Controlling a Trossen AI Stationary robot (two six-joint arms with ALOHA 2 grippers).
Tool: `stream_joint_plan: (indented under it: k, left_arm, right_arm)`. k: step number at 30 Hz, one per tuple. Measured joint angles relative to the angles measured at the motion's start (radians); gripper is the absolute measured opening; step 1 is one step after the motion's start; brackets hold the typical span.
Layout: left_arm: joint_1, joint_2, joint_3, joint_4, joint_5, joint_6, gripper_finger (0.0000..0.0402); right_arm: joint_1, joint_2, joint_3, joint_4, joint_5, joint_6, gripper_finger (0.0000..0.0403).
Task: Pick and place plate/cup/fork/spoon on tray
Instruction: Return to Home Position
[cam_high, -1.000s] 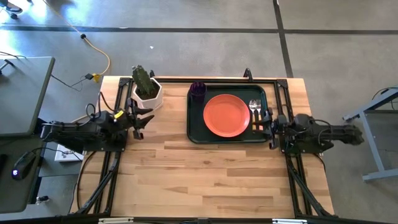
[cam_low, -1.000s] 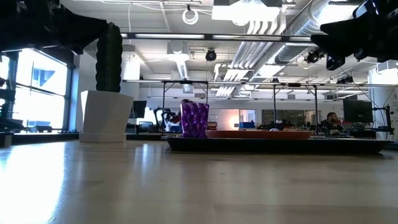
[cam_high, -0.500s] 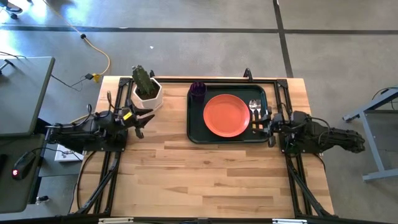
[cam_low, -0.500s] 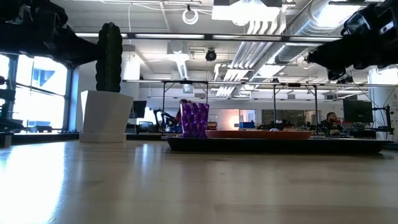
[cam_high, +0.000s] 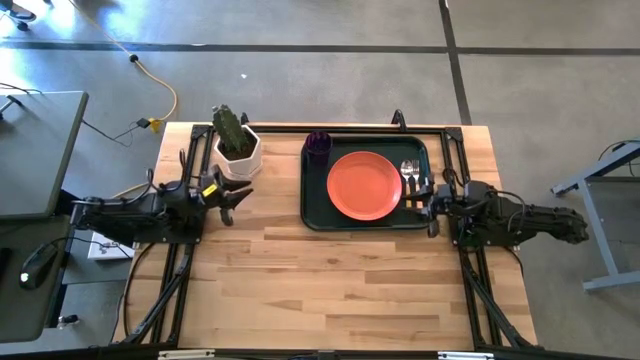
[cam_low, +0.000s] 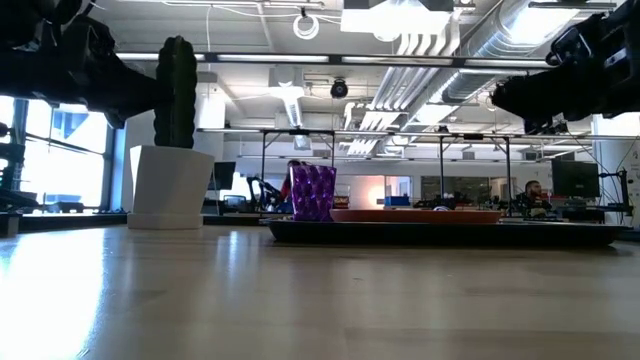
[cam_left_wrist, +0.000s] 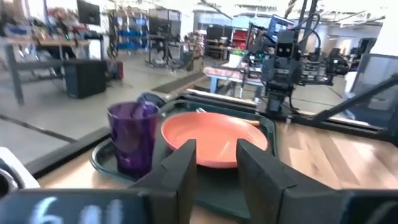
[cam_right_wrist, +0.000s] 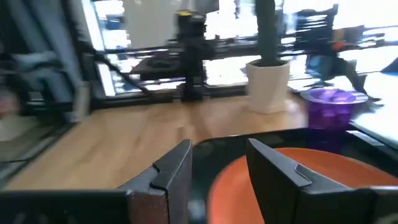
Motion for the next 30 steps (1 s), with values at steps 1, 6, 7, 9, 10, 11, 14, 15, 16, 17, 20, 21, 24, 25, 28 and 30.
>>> stream_joint_plan:
  k: [1, 6, 7, 9, 10, 11, 14, 15, 16, 17, 20, 21, 24, 25, 28, 30]
  left_arm:
    - [-0.004, 0.011, 0.000, 0.000, 0.001, -0.013, 0.0095]
    - [-0.033, 0.063, 0.000, 0.000, 0.002, -0.037, 0.0015]
    - [-0.038, 0.070, 0.000, -0.001, 0.000, -0.041, 0.0008]
    - [-0.044, 0.081, 0.000, 0.001, -0.017, -0.034, 0.0011]
    - [-0.044, 0.084, 0.000, 0.001, -0.022, -0.013, 0.0012]
    - [-0.045, 0.088, 0.000, 0.001, -0.022, 0.016, 0.0011]
    - [-0.044, 0.092, 0.000, 0.002, -0.020, 0.072, 0.0003]
    - [-0.044, 0.092, 0.000, 0.002, -0.021, 0.078, 0.0001]
    - [-0.044, 0.092, 0.000, 0.002, -0.021, 0.085, 0.0002]
    - [-0.044, 0.092, 0.000, 0.002, -0.021, 0.093, 0.0003]
    - [-0.043, 0.081, 0.000, 0.005, -0.035, 0.122, 0.0001]
    - [-0.042, 0.070, 0.000, 0.006, -0.042, 0.127, 0.0001]
    - [-0.042, 0.014, 0.000, 0.006, -0.019, 0.148, 0.0001]
    - [-0.042, -0.010, 0.000, 0.001, 0.007, 0.149, 0.0001]
    - [-0.041, -0.032, 0.002, 0.001, 0.086, 0.162, 0.0000]
    - [-0.040, -0.031, 0.000, -0.007, 0.119, 0.154, 0.0000]
  right_arm:
    - [0.000, 0.003, 0.000, 0.000, 0.029, -0.009, 0.0144]
    - [0.000, 0.004, 0.000, -0.018, 0.116, -0.050, 0.0144]
    - [0.000, 0.006, 0.000, -0.023, 0.109, -0.054, 0.0144]
    - [0.002, 0.019, 0.000, -0.022, 0.090, -0.045, 0.0141]
    - [0.005, 0.027, 0.000, -0.021, 0.080, -0.039, 0.0134]
    - [0.009, 0.035, 0.000, -0.020, 0.072, -0.037, 0.0121]
    - [0.017, 0.062, 0.000, -0.019, 0.063, -0.056, 0.0050]
    - [0.017, 0.068, 0.000, -0.018, 0.060, -0.056, 0.0025]
    - [0.017, 0.069, 0.000, -0.017, 0.056, -0.056, 0.0014]
    - [0.017, 0.069, 0.000, -0.016, 0.053, -0.047, 0.0013]
    - [0.017, 0.069, 0.000, -0.017, 0.078, -0.030, 0.0014]
    - [0.017, 0.069, 0.000, -0.018, 0.084, -0.026, 0.0010]
    - [0.017, 0.069, 0.000, -0.018, 0.100, -0.034, 0.0002]
    - [0.017, 0.069, 0.000, -0.018, 0.109, -0.052, 0.0003]
    - [0.017, 0.069, 0.000, -0.024, 0.121, -0.075, 0.0010]
    - [0.017, 0.069, 0.000, -0.025, 0.122, -0.074, 0.0012]
